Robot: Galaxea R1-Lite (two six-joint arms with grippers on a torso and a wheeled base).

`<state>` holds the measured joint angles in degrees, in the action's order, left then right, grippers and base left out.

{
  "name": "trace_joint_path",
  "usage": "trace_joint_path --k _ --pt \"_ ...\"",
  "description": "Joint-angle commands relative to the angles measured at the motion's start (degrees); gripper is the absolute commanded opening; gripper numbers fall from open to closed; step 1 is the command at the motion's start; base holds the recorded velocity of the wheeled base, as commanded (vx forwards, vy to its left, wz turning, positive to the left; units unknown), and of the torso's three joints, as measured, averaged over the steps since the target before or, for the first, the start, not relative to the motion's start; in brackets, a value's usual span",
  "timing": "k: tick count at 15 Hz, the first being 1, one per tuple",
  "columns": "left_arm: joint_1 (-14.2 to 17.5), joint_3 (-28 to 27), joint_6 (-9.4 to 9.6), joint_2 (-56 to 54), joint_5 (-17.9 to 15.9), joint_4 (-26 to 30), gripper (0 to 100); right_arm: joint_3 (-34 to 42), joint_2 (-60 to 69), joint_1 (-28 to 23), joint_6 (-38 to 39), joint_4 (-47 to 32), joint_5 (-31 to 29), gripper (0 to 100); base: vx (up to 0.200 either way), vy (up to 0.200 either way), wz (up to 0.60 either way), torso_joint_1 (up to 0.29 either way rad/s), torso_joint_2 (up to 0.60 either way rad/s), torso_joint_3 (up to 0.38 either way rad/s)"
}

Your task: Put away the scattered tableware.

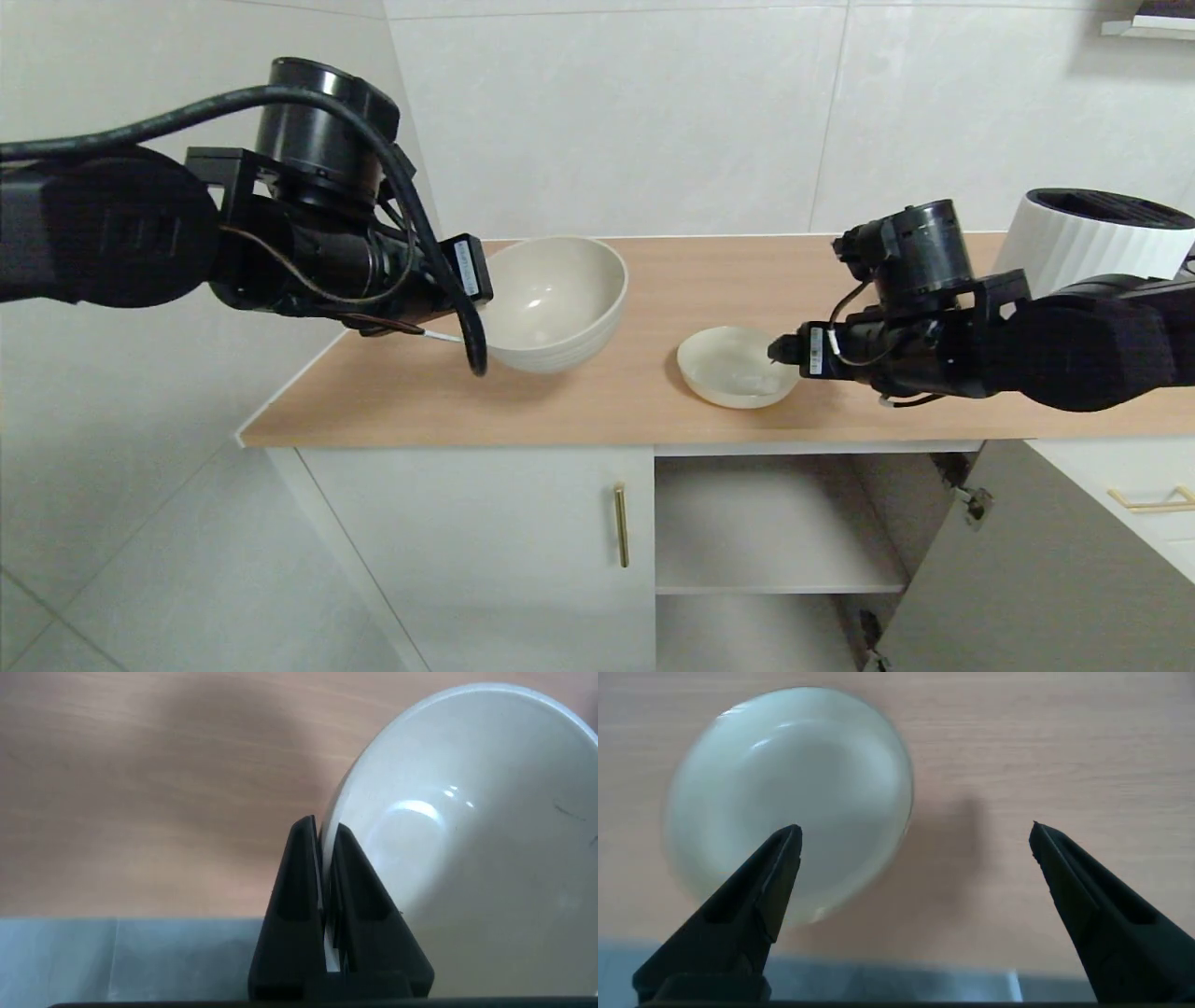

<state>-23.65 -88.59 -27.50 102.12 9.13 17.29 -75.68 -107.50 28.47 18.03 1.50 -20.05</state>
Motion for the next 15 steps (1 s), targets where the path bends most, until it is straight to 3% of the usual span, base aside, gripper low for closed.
trace_joint_path --k 1,8,9,15 --pt "-0.3 0.8 -0.01 -3.4 0.0 -0.1 0 -2.4 -5.5 -0.2 1.0 -0.4 -0.4 100 0.0 0.0 0.0 0.0 0.0 0.0" --pt "-0.5 1.3 -0.01 -3.7 0.1 -0.1 0 -4.6 -8.3 -1.7 2.3 -0.2 -0.5 100 0.0 0.0 0.0 0.0 0.0 0.0" --pt "-0.5 1.3 -0.01 -3.9 0.1 -0.1 0 -4.9 -8.3 -1.7 2.9 -0.2 -0.4 0 0.0 0.0 0.0 0.0 0.0 0.0" --pt "-0.5 2.5 -0.01 -4.8 0.1 -0.1 0 -4.7 -6.8 -1.7 3.7 -0.2 0.0 0 0.0 0.0 0.0 0.0 0.0 0.0"
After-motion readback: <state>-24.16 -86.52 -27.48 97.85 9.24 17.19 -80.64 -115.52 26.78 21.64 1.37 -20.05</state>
